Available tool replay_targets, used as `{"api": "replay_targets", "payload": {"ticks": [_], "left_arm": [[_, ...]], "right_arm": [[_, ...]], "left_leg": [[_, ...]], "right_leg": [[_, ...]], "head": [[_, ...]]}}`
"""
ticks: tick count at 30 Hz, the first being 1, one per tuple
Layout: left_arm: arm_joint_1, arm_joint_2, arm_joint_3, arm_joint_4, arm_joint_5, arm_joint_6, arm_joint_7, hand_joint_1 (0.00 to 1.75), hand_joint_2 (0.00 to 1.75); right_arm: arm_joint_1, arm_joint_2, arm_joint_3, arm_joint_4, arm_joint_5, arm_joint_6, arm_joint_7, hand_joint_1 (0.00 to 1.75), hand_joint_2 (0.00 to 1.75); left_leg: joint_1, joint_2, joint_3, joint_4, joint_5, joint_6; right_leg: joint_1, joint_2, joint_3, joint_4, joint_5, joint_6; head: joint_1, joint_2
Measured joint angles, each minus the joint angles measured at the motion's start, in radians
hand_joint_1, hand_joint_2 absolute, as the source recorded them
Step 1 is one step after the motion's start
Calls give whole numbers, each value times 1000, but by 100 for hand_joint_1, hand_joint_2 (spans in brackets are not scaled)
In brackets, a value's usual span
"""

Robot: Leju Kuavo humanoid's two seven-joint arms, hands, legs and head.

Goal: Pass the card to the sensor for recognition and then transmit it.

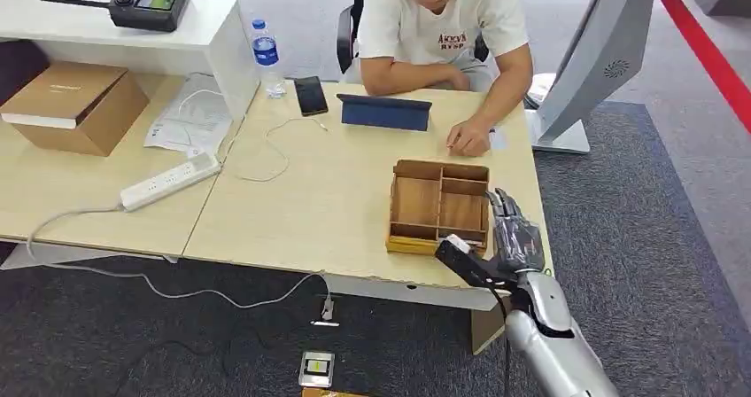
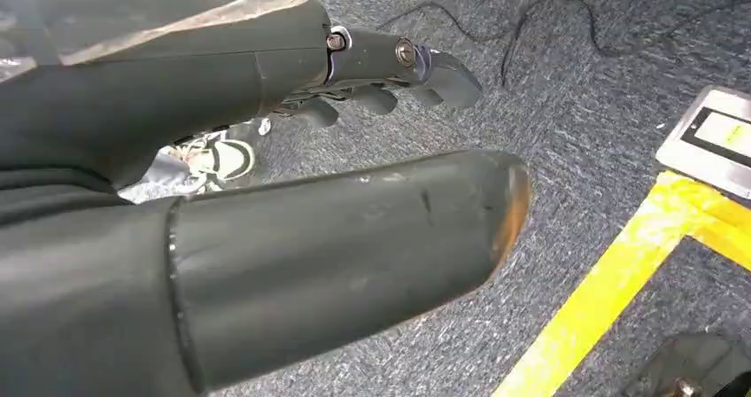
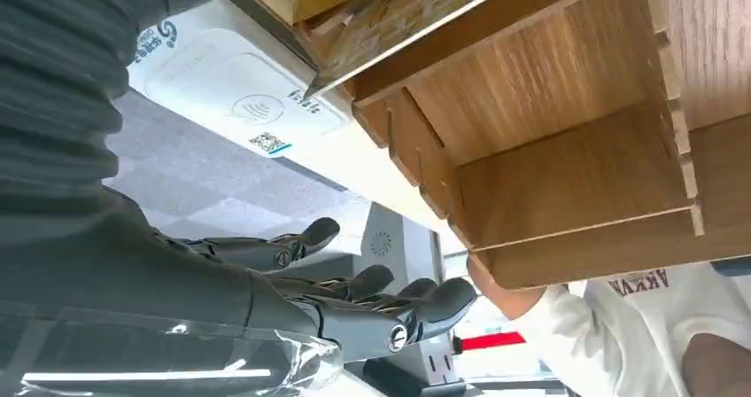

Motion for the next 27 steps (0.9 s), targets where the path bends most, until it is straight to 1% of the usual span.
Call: {"api": "replay_targets", "payload": {"ticks": [15, 27], "left_arm": [[0, -1, -4, 0, -7, 0, 0, 0, 0], [-1, -3, -4, 0, 2, 0, 0, 0, 0]], "right_arm": [[1, 2, 0, -2, -5, 20, -6, 0, 175], [6, 35, 3, -3, 8, 23, -5, 0, 175]], "left_leg": [[0, 0, 0, 0, 0, 0], [0, 0, 0, 0, 0, 0]], "right_leg": [[0, 0, 0, 0, 0, 0], [0, 0, 0, 0, 0, 0]], "head": [[0, 0], [0, 0]]}}
